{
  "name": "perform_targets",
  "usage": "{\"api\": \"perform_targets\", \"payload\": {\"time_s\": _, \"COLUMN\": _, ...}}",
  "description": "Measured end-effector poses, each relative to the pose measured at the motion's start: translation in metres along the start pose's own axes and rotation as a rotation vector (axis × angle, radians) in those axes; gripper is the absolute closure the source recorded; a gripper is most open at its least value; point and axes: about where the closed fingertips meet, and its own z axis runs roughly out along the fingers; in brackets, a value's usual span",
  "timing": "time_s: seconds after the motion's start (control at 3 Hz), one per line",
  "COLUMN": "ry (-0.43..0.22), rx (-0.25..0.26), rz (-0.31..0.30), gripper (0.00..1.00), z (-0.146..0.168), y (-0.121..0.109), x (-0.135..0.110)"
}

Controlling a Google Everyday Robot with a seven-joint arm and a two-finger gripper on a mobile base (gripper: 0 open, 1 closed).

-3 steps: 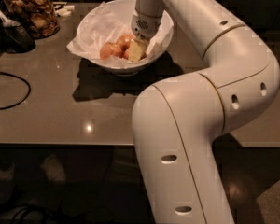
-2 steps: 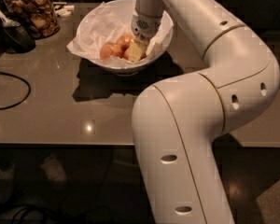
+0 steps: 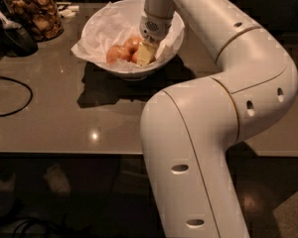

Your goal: Pick apple from white bowl

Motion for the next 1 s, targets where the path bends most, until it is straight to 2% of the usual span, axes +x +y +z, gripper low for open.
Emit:
{"api": "perform_targets", "payload": {"time_s": 0.33, "ry": 0.0, "rx": 0.0, "rz": 0.0, "gripper": 1.0, "z": 0.0, "y": 0.0, "x": 0.0}}
{"api": "perform_targets", "payload": {"time_s": 0.67, "ry": -0.038, "rx": 0.033, "rz": -0.002, "gripper": 1.0, "z": -0.01, "y": -0.002, "x": -0.003}}
{"api": "perform_targets", "payload": {"time_s": 1.0, "ry": -0.062, "rx": 0.078, "rz": 0.001, "gripper": 1.0, "z": -0.034, "y": 0.003, "x": -0.001}}
